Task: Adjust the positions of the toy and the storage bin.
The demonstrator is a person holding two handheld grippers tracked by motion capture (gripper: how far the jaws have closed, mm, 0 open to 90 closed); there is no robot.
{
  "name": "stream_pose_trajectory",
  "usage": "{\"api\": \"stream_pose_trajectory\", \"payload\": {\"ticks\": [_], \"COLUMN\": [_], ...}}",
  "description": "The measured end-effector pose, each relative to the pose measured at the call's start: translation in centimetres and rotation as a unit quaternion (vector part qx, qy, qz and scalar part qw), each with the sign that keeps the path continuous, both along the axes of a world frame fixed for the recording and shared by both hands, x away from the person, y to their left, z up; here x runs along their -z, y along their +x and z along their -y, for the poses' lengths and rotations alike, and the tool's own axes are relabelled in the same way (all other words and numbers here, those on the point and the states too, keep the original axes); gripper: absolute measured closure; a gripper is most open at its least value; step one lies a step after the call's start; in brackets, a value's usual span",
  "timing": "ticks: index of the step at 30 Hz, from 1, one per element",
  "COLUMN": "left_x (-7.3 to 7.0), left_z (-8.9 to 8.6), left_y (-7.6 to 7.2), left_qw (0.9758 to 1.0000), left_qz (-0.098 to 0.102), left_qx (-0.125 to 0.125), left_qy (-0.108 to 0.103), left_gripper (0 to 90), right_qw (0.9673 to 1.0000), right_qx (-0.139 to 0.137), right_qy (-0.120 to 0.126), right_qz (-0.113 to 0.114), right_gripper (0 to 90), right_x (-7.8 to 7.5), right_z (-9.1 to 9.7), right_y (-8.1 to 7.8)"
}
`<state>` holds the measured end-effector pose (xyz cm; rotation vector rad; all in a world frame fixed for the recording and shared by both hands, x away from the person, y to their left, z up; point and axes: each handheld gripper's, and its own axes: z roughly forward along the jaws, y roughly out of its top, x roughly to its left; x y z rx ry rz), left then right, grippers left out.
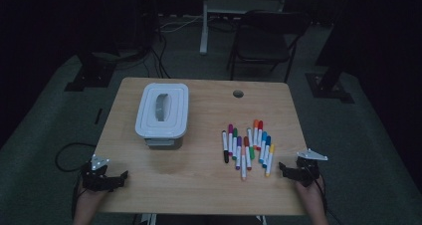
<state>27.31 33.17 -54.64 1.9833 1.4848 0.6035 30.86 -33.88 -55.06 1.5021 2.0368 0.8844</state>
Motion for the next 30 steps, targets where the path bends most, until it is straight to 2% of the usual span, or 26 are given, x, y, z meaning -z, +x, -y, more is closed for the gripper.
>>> {"api": "stream_pose_trajectory", "payload": {"ticks": [10,15,16,17,18,20,21,23,27,30], "left_x": [0.0,-0.1,-0.1,-0.1,-0.2,-0.3,-0.4,-0.9,-1.2,-1.5], "left_z": [-0.1,-0.3,-0.4,-0.3,-0.2,0.0,0.1,0.2,0.2,0.2], "left_y": [0.2,0.6,0.8,0.8,0.9,1.2,1.3,1.6,2.3,3.6], "left_qw": [1.0,0.9998,0.9993,0.9991,0.9989,0.9985,0.9987,0.9987,0.9984,0.9986], "left_qz": [0.0,0.0,0.005,0.007,0.007,0.006,0.007,0.013,0.014,0.007], "left_qx": [0.003,0.009,0.015,0.017,0.018,0.023,0.024,0.027,0.03,0.036], "left_qy": [0.0,-0.019,-0.034,-0.038,-0.043,-0.049,-0.046,-0.042,-0.046,-0.038], "left_gripper": [0.8,0.9,0.9,0.9,0.9,0.9,0.9,0.9,0.9,0.9], "right_qw": [1.0,1.0,1.0,0.9995,0.9993,0.9993,0.9994,0.9993,0.9992,0.9988], "right_qx": [-0.002,0.004,0.006,0.016,0.021,0.031,0.031,0.027,0.012,-0.016], "right_qy": [0.0,0.001,-0.002,-0.026,-0.028,-0.013,-0.001,0.008,0.01,0.023], "right_qz": [-0.001,-0.001,-0.001,0.005,0.008,0.014,0.017,0.025,0.037,0.04], "right_gripper": [12.6,12.7,12.7,12.7,12.8,13.2,13.2,13.3,13.3,13.3], "right_x": [0.0,0.0,-0.1,-0.5,-0.7,-1.4,-1.9,-2.7,-3.8,-4.9], "right_z": [0.0,0.1,0.2,0.3,0.5,0.7,0.7,0.3,-1.0,-3.3], "right_y": [0.0,0.0,0.1,0.2,0.4,0.7,0.9,1.4,2.2,3.6]}}
